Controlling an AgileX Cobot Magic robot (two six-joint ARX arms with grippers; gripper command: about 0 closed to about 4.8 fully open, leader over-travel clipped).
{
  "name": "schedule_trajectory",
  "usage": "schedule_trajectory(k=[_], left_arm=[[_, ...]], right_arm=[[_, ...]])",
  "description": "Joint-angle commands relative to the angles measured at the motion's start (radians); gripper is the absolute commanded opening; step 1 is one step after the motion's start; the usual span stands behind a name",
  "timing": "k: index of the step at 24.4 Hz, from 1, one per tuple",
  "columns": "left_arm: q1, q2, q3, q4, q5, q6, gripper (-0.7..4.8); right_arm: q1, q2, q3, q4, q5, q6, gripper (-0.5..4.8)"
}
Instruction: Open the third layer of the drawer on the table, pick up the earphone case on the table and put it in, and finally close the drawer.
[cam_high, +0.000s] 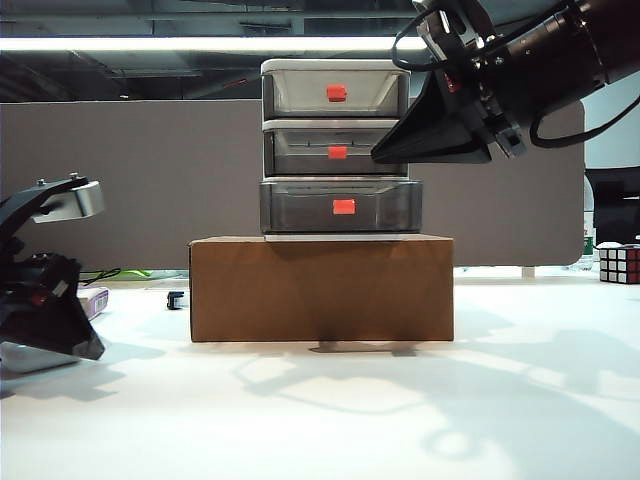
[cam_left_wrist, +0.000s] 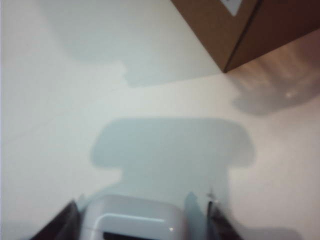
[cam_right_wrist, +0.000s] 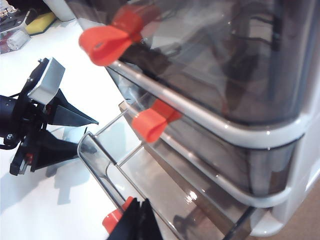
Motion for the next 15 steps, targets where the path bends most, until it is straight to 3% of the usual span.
schedule_trajectory(k=[1, 3, 7, 9, 15], left_arm=[[-0.001, 0.010, -0.010, -0.077, 0.006, -0.004, 2.02], [-0.001, 0.009, -0.010, -0.077, 0.006, -0.004, 1.26], [-0.001, 0.009, -0.010, -0.085, 0.006, -0.004, 0.97], [-0.001, 0.009, -0.010, -0.081, 0.007, -0.005, 0.53], [-0.001, -0.007, 0.010, -0.079, 0.089, -0.013, 0.48]], right_arm=[[0.001, -0.006, 0.004, 0.010, -0.006, -0.004, -0.06], [0.001, -0.006, 0.004, 0.009, -0.006, -0.004, -0.05], [0.001, -0.006, 0.004, 0.009, -0.006, -0.004, -0.06], [0.001, -0.006, 0.004, 0.008, -0.006, -0.004, -0.05], [0.001, -0.006, 0.004, -0.002, -0.007, -0.004, -0.05]])
